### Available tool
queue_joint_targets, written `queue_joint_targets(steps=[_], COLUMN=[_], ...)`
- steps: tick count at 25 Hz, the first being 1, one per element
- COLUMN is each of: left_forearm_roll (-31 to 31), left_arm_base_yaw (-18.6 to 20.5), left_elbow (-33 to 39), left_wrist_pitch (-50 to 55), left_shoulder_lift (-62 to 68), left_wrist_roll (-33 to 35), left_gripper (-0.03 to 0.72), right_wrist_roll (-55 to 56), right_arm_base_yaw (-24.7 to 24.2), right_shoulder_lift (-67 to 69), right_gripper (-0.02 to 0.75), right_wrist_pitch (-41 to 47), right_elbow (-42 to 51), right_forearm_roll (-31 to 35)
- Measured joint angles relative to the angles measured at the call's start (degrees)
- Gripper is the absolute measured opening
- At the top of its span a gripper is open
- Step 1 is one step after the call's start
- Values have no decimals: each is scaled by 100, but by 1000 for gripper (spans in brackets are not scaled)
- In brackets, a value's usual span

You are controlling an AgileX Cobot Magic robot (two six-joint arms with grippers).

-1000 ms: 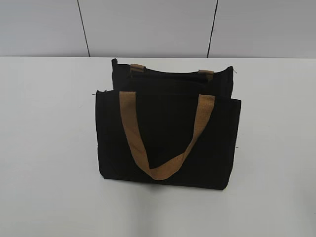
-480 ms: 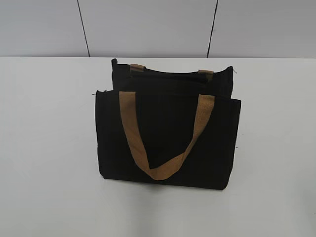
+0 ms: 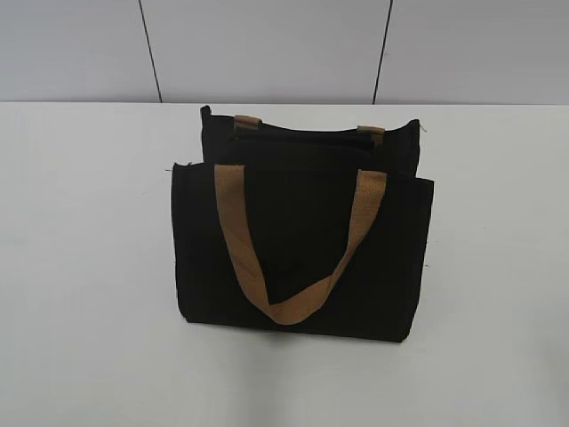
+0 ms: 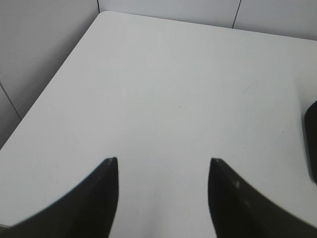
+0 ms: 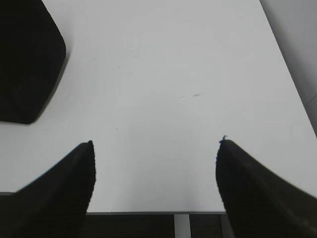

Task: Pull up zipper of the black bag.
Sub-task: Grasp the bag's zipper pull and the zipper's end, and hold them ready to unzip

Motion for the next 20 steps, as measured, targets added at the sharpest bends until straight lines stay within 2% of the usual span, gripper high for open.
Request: queue_joint_targets(steps=[4, 7, 13, 20], left_forearm_roll=[-26, -50, 226, 364], left_arm_base_yaw=[0, 0, 0, 0], left_elbow=[-53, -197, -69, 830], left_wrist_pitch=[-93, -885, -3578, -7067], left_shoulder_lift=[80, 170, 850, 2856], left_wrist_roll=[0, 0, 0, 0], left_gripper=[434, 434, 434, 433], right_wrist_roll=[0, 0, 0, 0], right_arm_base_yaw=[0, 0, 0, 0], right_shoulder_lift=[0, 0, 0, 0], right_gripper=[576, 576, 576, 576], right_wrist_pitch=[0, 0, 0, 0], right_elbow=[0, 0, 0, 0], right_forearm_roll=[0, 0, 0, 0])
